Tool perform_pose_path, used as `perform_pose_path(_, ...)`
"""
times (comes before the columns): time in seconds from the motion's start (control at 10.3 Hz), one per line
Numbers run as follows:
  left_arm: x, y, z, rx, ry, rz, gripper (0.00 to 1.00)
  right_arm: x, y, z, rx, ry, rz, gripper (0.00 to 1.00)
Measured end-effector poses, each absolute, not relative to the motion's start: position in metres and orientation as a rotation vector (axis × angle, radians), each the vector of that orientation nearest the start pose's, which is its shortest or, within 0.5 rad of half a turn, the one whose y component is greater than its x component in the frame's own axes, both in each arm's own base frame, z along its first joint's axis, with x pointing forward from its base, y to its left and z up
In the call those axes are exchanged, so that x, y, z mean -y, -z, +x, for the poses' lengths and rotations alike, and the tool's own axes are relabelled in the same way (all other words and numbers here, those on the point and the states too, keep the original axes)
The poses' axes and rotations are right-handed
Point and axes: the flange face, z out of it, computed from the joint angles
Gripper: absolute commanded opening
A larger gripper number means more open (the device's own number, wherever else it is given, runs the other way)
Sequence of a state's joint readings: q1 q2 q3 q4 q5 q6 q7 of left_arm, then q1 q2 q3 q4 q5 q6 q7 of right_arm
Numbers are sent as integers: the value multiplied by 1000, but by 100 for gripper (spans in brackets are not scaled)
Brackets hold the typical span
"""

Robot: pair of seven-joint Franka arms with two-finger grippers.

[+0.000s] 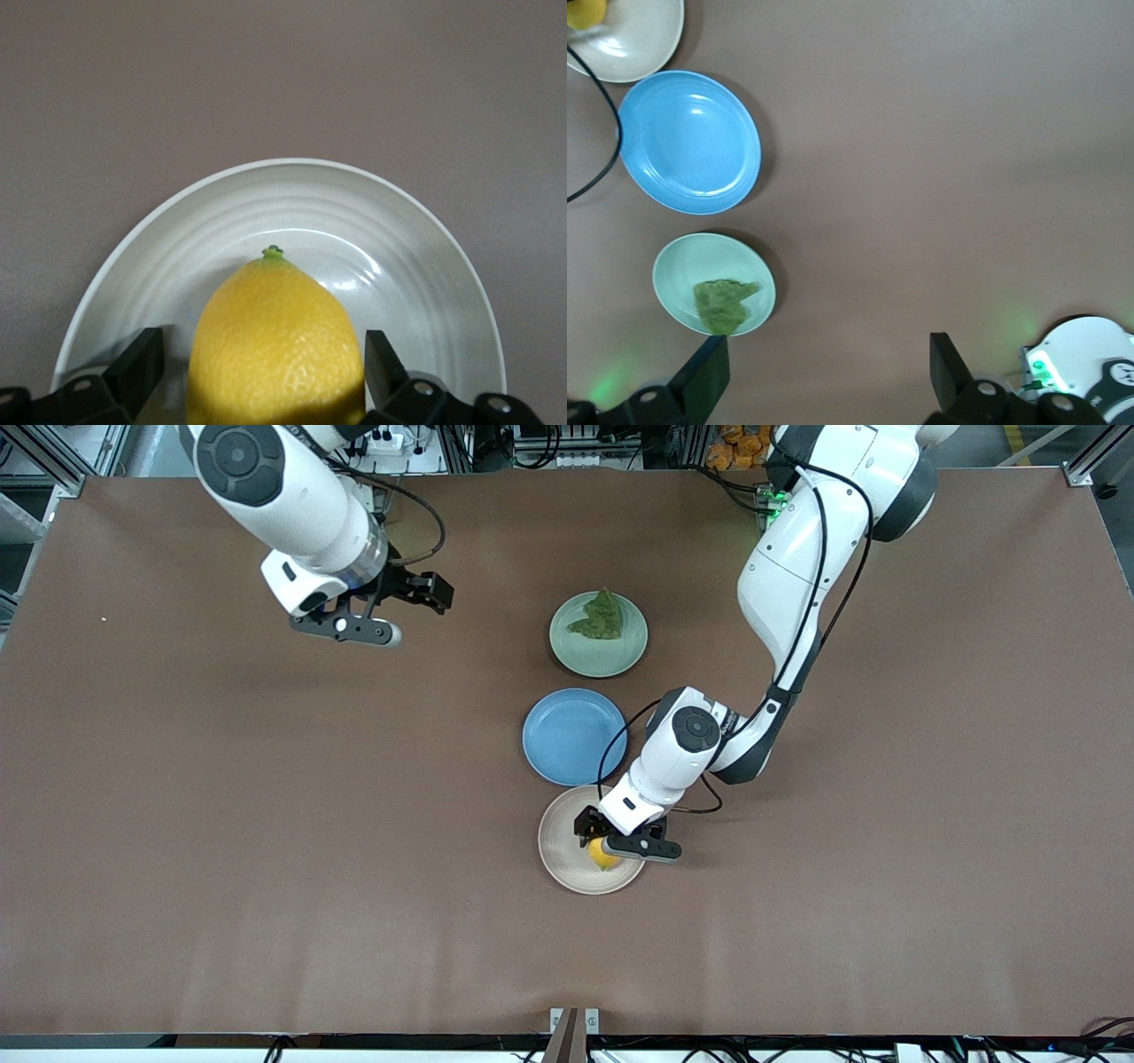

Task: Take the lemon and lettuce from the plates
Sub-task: 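Lift the lemon with the left gripper while the right gripper reaches the lettuce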

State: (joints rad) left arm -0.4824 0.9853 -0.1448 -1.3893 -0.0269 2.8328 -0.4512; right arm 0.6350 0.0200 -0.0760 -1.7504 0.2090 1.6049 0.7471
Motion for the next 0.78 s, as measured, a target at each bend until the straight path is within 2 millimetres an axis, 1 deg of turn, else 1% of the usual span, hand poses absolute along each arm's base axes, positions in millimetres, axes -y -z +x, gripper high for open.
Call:
perform_pose_path(0.19, 422, -166, 635, -97, 623, -3431, 100, -336, -524, 446, -355, -382, -3041, 100)
perform_pose_path(0.39, 422, -165, 635, -87, 647, -3436, 100, -363, -502, 433, -394, -354, -3039, 100)
perform_pose_path(0.48, 422, -164, 636, -86, 650, -3436, 87, -377, -489, 423, -402, -343, -3040, 100)
perform_pose_path(0.68, 421, -164, 636, -85, 654, -3436, 67, -403, -468, 398, -415, -329, -3046, 100)
perform_pose_path(0.78, 421, -164, 636, -84, 657, -3436, 64, -417, -461, 384, -420, -314, -3044, 100)
